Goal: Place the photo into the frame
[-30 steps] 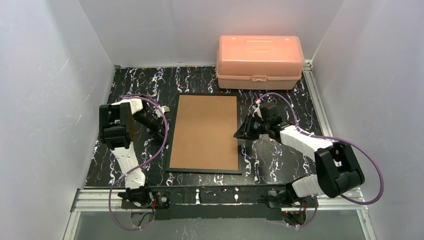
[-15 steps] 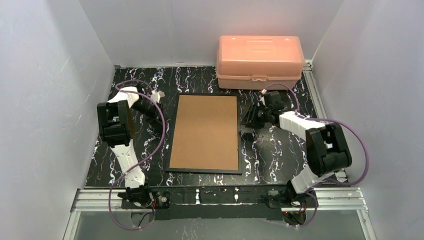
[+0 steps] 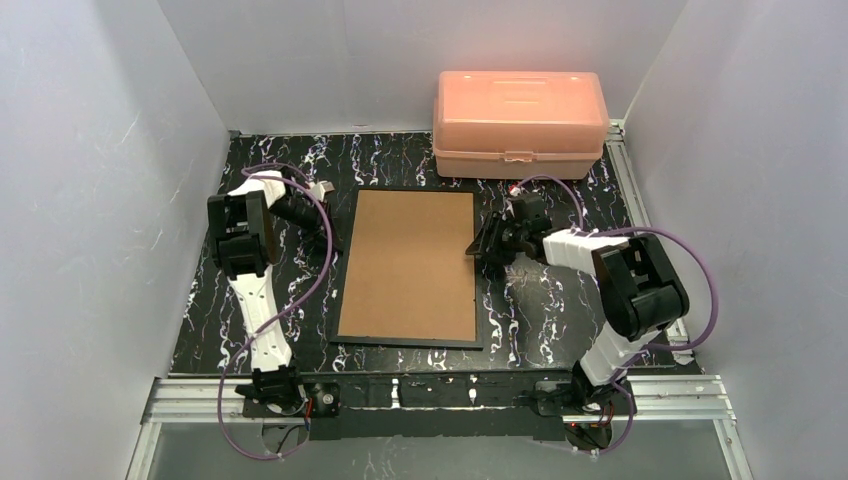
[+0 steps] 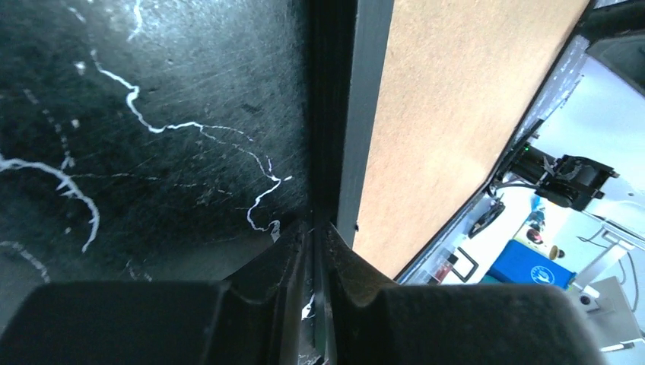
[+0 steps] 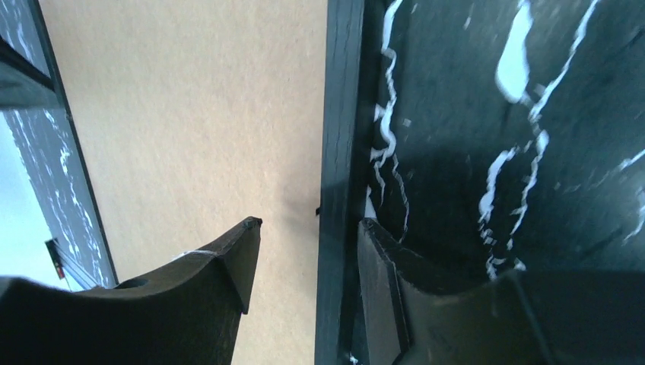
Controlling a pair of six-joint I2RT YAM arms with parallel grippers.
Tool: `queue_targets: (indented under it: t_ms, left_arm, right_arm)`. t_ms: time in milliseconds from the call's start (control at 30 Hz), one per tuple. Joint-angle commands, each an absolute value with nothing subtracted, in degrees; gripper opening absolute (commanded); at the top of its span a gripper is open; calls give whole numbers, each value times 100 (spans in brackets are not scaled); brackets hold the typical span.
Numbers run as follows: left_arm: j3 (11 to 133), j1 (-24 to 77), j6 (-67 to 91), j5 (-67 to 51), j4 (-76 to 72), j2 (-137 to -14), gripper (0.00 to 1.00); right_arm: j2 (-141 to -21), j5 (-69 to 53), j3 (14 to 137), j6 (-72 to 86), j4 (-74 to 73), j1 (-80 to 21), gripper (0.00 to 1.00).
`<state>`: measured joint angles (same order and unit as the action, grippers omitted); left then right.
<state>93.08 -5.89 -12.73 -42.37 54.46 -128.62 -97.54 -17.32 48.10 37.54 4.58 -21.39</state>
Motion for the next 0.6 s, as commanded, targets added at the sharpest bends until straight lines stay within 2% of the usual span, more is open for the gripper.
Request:
queue_targets:
  t_ms: [0, 200, 333, 567]
  left_arm:
    - [9289, -541, -1290, -4548, 5476, -12937, 10]
    - [8823, -527, -1590, -4583, 5508, -12723, 0]
    - [8258, -527, -1808, -4603, 5550, -12342, 0]
    - [7588, -533, -1956, -4568, 5582, -11835, 0]
  right_arm:
    - [-9278, -1773, 4425, 4023, 519, -2509, 57]
    - [-8398, -1672, 3826, 4438, 150, -3099, 57]
    - [-7905, -1631, 3527, 4575, -215, -3123, 57]
    - [-7622, -1728, 3866, 4149, -966, -2028, 60]
